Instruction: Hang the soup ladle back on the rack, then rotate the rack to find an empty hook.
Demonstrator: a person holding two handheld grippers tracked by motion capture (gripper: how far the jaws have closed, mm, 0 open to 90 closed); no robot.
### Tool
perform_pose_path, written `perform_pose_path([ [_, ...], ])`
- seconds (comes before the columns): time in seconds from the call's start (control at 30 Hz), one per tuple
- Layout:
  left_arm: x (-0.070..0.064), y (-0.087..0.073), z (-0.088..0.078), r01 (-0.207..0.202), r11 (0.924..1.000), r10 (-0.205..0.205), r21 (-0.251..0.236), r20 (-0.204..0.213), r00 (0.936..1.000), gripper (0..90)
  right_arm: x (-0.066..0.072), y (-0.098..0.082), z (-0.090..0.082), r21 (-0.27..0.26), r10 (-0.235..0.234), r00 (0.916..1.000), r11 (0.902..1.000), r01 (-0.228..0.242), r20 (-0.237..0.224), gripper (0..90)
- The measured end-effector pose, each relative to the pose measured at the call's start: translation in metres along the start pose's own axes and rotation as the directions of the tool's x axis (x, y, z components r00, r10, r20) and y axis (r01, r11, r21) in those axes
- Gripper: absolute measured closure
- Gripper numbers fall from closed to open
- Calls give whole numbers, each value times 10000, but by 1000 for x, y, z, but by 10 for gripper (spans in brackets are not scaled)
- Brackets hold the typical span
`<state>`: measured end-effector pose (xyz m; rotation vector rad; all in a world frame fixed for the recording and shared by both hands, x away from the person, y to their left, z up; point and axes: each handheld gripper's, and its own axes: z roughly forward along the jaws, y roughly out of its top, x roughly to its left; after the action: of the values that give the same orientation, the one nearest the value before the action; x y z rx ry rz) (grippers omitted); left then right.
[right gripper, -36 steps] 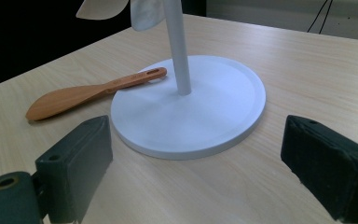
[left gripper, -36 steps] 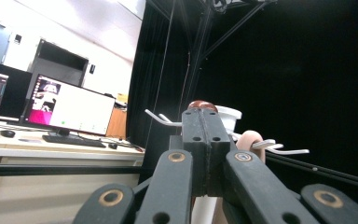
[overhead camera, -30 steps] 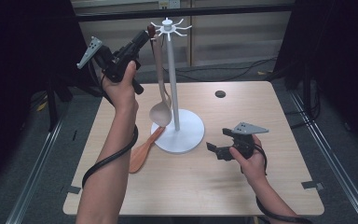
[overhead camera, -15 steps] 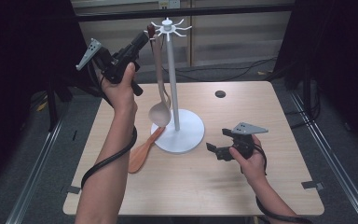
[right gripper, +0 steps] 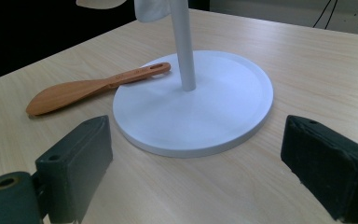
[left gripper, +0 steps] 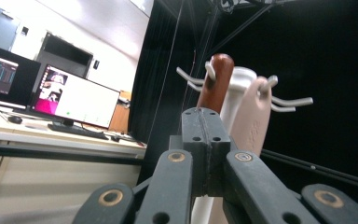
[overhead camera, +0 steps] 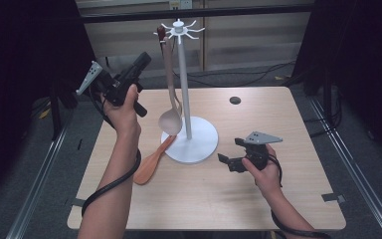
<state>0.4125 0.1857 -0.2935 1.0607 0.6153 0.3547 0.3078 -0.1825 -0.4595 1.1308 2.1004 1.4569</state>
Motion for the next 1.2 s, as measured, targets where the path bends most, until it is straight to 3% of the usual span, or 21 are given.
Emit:
perform_pose_path([
  [0.47, 5, -34, -22, 197, 9984, -193, 530, -90, 9998, 900, 0, 0, -1, 4, 3, 10000, 10000, -3, 41, 89],
  [0.63, 9, -49, -31, 241, 9948, -210, 994, -330, 9992, 897, -1, 0, -2, 4, 19, 10000, 10000, -19, 70, 88],
  [0.8, 14, -65, -41, 128, 9854, -33, 1696, -562, 9984, 884, -1, 1, -3, -49, -28, 10000, 10000, 29, 68, 89],
  [1.1, 23, -91, -60, 420, 9732, -197, 2260, -1000, 9948, 862, 0, 1, -3, 5, -75, 10000, 10000, 75, 62, 88],
  [1.17, 26, -96, -63, 324, 9630, -62, 2677, -981, 9952, 856, 0, 0, -3, 1, -53, 10000, 10000, 53, 47, 89],
  [1.2, 26, -99, -63, 375, 9615, -88, 2723, -1060, 9943, 853, 0, 0, -3, 3, -89, 10000, 10000, 89, 36, 88],
])
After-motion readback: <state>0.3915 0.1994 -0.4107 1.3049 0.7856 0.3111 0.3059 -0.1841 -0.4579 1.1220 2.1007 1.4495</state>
